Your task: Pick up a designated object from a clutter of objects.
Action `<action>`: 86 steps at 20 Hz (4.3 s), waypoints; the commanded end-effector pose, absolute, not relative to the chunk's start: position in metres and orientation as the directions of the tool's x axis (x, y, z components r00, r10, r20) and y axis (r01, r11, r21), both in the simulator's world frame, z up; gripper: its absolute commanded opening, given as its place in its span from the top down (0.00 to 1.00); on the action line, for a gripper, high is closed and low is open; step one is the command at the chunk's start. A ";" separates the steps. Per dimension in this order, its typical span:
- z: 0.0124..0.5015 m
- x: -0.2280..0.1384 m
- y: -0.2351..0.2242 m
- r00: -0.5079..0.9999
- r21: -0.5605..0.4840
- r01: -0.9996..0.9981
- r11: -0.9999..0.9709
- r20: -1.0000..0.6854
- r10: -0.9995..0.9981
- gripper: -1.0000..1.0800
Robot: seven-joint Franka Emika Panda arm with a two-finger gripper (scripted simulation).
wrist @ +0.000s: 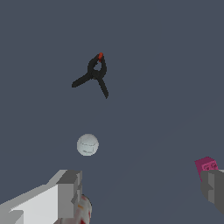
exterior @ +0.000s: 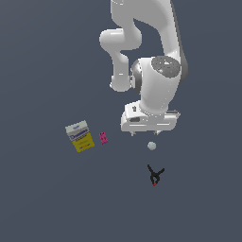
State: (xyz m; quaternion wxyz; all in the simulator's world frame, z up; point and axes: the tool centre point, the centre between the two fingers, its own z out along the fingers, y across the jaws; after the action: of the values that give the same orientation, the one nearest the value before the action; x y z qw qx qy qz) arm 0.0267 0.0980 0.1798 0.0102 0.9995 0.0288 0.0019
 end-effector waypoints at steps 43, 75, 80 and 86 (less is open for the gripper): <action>0.021 0.004 0.162 1.000 0.000 0.014 -1.000 0.000 0.014 1.00; 0.217 0.028 0.055 1.000 -0.003 0.015 -1.000 0.000 0.015 1.00; 0.269 0.036 0.026 1.000 -0.003 0.015 -1.000 0.000 0.015 1.00; 0.317 0.044 0.000 1.000 -0.002 0.014 -1.000 0.000 0.014 1.00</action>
State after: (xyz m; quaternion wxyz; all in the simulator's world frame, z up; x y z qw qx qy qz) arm 0.0424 0.0060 0.3061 -0.0009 1.0000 0.0066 0.0007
